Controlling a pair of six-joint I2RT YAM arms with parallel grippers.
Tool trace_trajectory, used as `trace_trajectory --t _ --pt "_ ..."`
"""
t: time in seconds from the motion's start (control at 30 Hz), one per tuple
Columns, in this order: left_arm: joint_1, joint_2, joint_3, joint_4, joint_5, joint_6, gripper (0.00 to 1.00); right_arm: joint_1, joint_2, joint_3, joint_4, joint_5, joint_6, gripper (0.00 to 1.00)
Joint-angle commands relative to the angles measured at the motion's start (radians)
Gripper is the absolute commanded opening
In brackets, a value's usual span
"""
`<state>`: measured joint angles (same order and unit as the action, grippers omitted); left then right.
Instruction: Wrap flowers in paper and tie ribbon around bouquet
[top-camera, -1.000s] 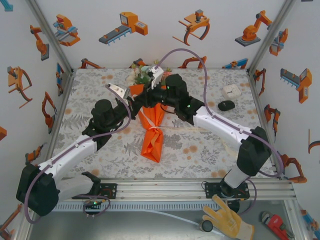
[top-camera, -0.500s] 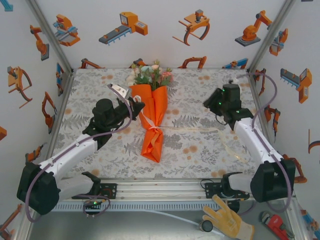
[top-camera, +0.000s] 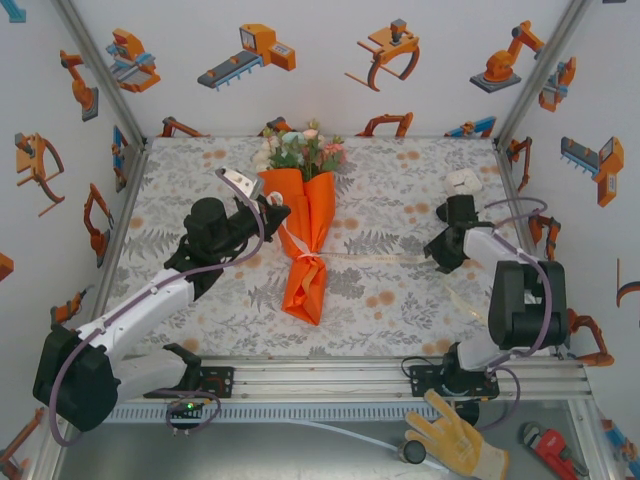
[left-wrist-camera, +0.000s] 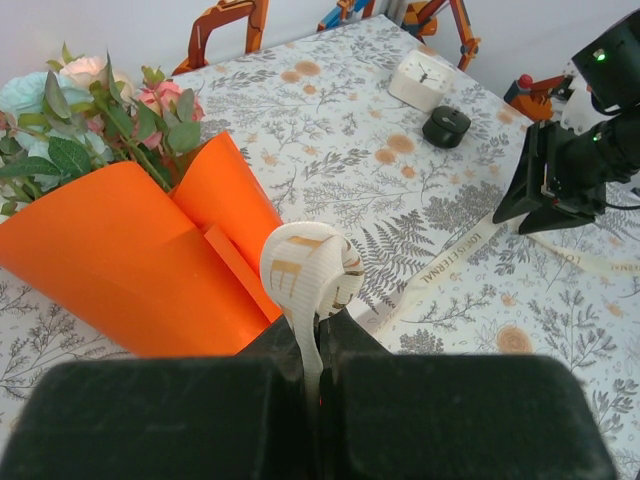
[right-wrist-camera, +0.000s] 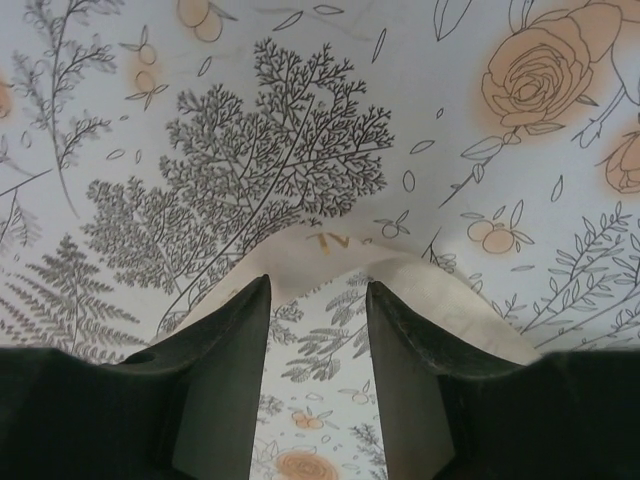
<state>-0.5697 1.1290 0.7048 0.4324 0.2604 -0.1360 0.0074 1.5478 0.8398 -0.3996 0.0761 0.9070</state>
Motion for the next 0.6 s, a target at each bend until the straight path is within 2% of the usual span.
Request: trace_trajectory --t 0.0,0.17,0.2,0.3,0.4,0.47,0.57 --pt "-0.002 -0.020 0.022 0.003 0.020 0.031 0.00 -0.007 0.036 0.041 0.060 0.002 0.024 0.41" --pt "-0.002 -0.011 0.019 0.005 0.022 0.029 0.00 -0.007 0.070 0.059 0.091 -0.013 0.015 0.35" --pt "-0.002 -0.011 0.020 0.009 0.023 0.027 0.00 -0.006 0.069 0.060 0.093 -0.004 0.006 0.29" --pt "-0.002 -0.012 0.023 0.006 0.034 0.027 0.00 -0.006 0.046 0.061 0.119 -0.027 -0.021 0.00" --pt "-0.002 -0.008 0.031 -0.002 0.091 0.052 0.00 0.034 -0.020 0.107 0.164 -0.133 -0.058 0.00" --pt "-0.002 0.002 0.044 -0.021 0.122 0.066 0.00 0.095 -0.046 0.164 0.213 -0.274 -0.083 0.00" --pt "-0.002 0.018 0.043 -0.014 0.119 0.068 0.00 0.265 -0.013 0.358 0.136 -0.340 -0.106 0.00"
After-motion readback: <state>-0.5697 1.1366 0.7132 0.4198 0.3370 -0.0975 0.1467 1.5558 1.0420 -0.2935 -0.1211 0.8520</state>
